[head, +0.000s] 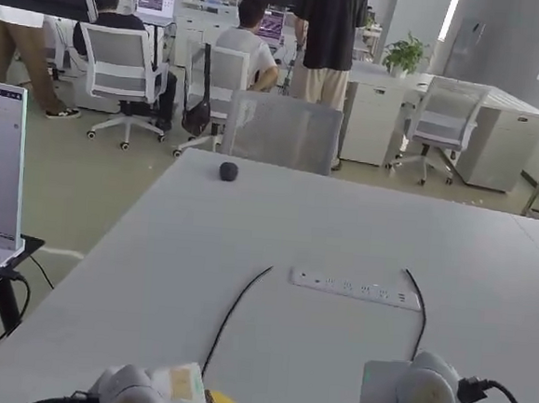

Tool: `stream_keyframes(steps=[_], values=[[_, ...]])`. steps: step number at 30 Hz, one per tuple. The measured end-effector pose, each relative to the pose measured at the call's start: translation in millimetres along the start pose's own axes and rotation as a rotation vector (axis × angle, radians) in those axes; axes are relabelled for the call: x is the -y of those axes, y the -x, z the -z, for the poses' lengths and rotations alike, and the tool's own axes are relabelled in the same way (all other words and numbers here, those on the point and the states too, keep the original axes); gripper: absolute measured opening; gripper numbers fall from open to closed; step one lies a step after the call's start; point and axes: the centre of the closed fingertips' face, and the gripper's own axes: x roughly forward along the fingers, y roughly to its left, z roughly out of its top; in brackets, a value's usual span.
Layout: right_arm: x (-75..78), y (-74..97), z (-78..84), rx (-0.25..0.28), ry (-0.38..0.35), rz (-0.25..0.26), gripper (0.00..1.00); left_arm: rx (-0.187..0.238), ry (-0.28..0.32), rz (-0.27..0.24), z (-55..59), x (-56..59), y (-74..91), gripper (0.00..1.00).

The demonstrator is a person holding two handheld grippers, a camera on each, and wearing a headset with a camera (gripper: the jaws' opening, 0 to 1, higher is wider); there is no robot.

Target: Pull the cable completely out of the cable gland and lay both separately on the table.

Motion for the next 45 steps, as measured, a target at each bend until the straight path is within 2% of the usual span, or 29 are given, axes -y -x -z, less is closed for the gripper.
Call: stream_keyframes(steps=[3, 10, 13, 15, 19, 23, 28, 33, 39, 42, 45], values=[[9.0, 7.6, -10.9, 0.037, 0.021, 0.025, 0.07, 0.01, -0.019, -0.004, -6.8, -3.6, -1.2, 0.8], [19.8, 22.1, -19.8, 0.052, 0.061, 0.047, 0.07, 0.049, -0.037, -0.005, -28.3, -14.2, -6.5, 0.78], [22.8, 24.1, -20.5, 0.047, 0.079, 0.053, 0.07, 0.063, -0.037, 0.009, -34.5, -15.9, -8.3, 0.75], [24.2, 24.8, -21.7, 0.042, 0.106, 0.059, 0.07, 0.078, -0.041, 0.035, -37.8, -12.3, -9.7, 0.71], [17.5, 22.7, -23.1, 0.051, 0.163, 0.01, 0.07, 0.096, -0.046, 0.06, -39.8, -8.5, -13.2, 0.61], [12.2, 19.9, -20.7, 0.051, 0.215, -0.009, 0.07, 0.118, -0.037, 0.092, -40.7, -6.4, -18.3, 0.54], [11.8, 19.8, -18.8, 0.059, 0.238, -0.01, 0.07, 0.133, -0.026, 0.127, -42.4, -6.8, -25.4, 0.4], [13.6, 20.9, -17.0, 0.067, 0.256, -0.008, 0.07, 0.127, -0.042, 0.168, -43.7, -4.9, -30.3, 0.3], [16.2, 28.1, -20.4, 0.108, 0.288, -0.007, 0.07, 0.14, -0.033, 0.187, -46.6, -4.8, -33.7, 0.25], [15.9, 26.9, -18.2, 0.102, 0.299, -0.012, 0.07, 0.167, -0.013, 0.198, -52.0, -3.8, -33.3, 0.19], [15.7, 26.2, -16.3, 0.102, 0.306, -0.014, 0.07, 0.158, -0.013, 0.212, -50.5, -2.5, -35.7, 0.17]])
